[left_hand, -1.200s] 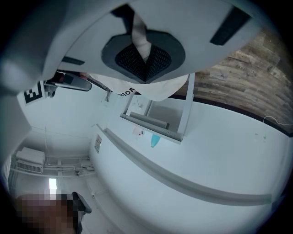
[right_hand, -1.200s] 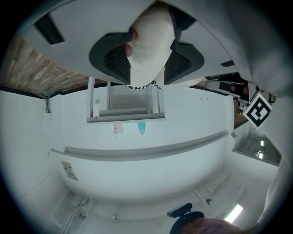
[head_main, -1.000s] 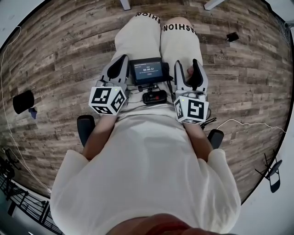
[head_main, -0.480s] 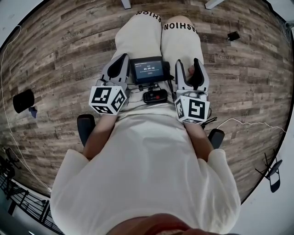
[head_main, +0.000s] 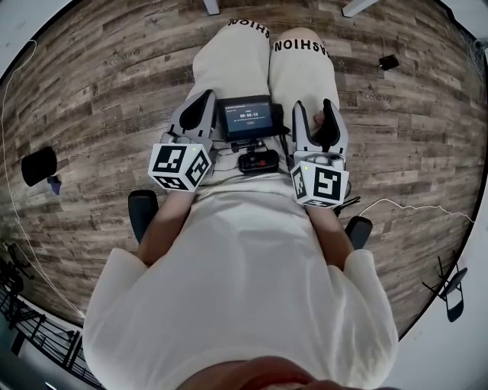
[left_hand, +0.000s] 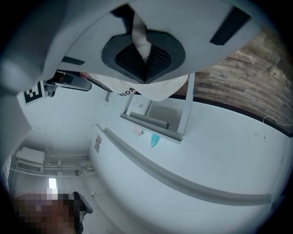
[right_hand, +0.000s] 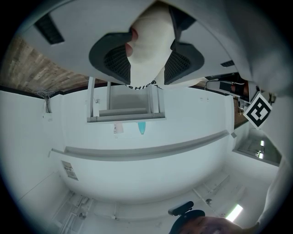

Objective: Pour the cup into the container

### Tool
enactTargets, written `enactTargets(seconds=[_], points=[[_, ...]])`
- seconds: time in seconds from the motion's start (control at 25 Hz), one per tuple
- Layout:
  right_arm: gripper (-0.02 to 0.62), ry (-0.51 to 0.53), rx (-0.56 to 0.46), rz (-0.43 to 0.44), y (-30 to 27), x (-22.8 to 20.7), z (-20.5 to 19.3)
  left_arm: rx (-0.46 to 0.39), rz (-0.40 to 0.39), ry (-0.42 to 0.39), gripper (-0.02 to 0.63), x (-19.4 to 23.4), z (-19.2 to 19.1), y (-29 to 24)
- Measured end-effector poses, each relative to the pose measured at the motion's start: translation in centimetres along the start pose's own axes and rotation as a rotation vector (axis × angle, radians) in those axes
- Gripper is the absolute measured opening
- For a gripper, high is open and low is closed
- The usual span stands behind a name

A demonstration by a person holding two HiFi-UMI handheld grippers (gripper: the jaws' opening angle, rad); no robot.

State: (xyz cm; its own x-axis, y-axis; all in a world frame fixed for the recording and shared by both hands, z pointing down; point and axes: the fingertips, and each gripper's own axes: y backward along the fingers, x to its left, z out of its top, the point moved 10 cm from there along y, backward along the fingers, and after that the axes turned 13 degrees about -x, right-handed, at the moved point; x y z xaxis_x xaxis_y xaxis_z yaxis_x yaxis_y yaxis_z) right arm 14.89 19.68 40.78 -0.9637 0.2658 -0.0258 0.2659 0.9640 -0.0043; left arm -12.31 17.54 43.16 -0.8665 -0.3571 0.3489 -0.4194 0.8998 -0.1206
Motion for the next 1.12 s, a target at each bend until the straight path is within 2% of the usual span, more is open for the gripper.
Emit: enactTargets(seconds=[0.88,1.12], points=[[0.218,0.008,0.004,0.004,-0.06,0.02,-0.11,0.000,0.003,-0.002,0.011,0.03,-0.15,-0.08],[0.173,-0.002,0.004,-0.008,0.11,-0.21,0.17,0.002,0.002,-0.002,0.011,0.14,-0.10,-0.11]])
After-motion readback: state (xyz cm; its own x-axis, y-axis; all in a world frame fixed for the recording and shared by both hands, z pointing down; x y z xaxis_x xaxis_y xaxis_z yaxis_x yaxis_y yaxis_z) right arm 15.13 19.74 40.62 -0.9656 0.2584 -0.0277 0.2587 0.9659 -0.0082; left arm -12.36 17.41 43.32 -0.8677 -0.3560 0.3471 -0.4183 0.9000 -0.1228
